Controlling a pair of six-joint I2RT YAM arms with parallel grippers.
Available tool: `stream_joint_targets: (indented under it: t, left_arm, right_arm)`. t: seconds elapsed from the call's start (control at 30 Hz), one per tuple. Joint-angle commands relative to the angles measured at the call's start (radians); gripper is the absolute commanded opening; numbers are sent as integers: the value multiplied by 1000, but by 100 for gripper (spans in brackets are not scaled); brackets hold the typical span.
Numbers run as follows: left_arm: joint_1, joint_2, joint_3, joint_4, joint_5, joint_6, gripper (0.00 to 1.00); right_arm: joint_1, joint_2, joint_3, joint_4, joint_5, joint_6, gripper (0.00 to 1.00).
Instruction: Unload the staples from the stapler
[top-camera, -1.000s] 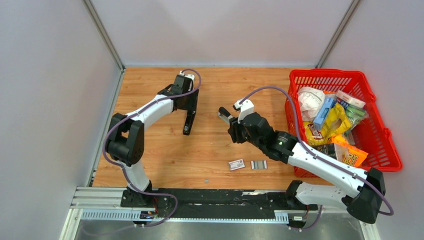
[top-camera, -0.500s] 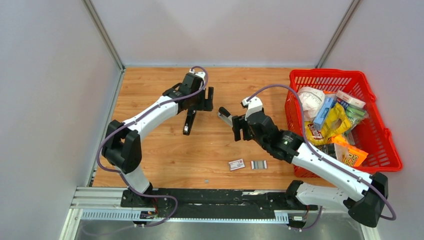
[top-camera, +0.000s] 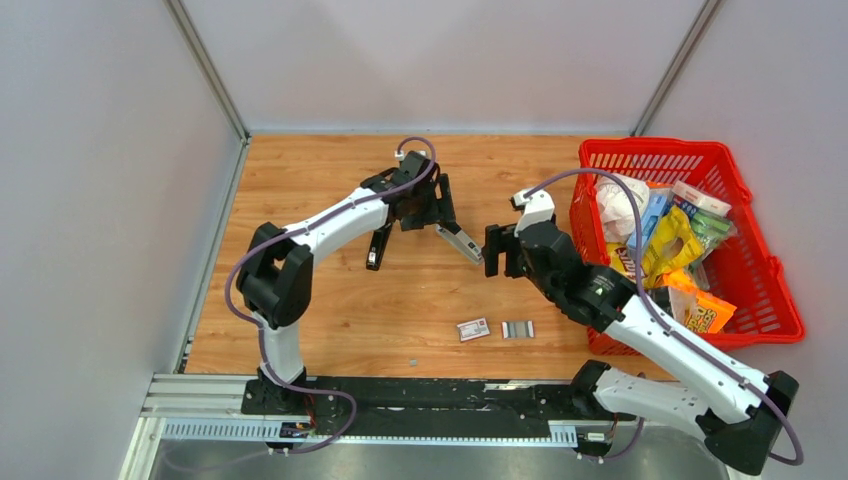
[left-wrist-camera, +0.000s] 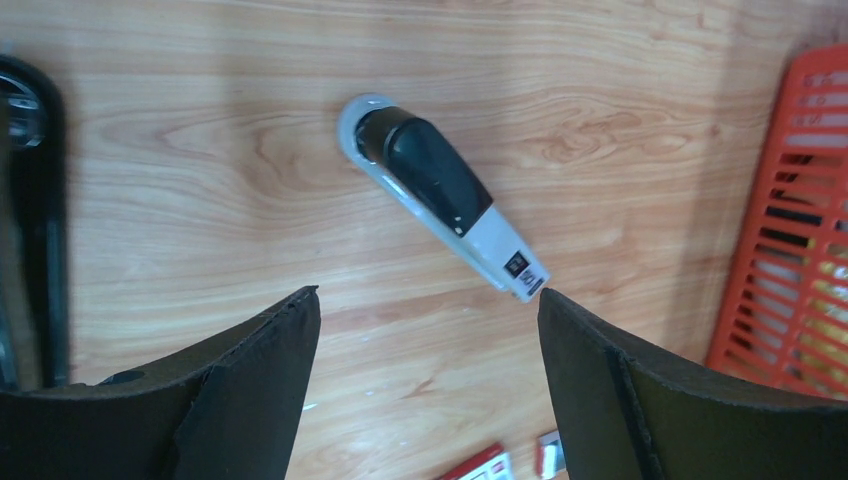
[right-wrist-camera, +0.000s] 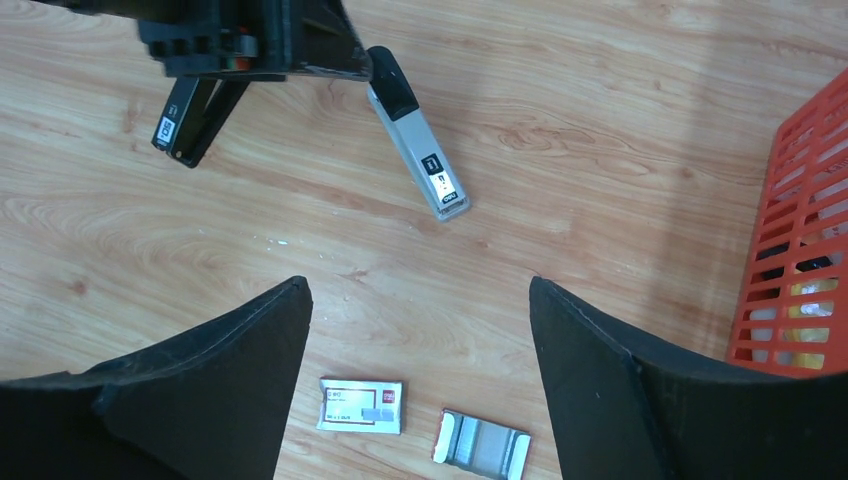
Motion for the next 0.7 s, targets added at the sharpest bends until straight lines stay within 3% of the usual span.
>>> stream_joint_targets:
  t: [0.0, 0.37, 0.67]
  left_arm:
    - [-24, 62, 91, -32, -33, -166, 87]
    - [-55, 221, 278, -248, -107, -404, 88]
    - [-75, 293, 373, -296, -162, -493, 89]
  right_arm:
    - [-2, -44, 18, -15, -11, 22, 83]
    - [-2, -106, -31, -29, -40, 37, 84]
    - [-5, -139, -46, -32, -92, 48, 84]
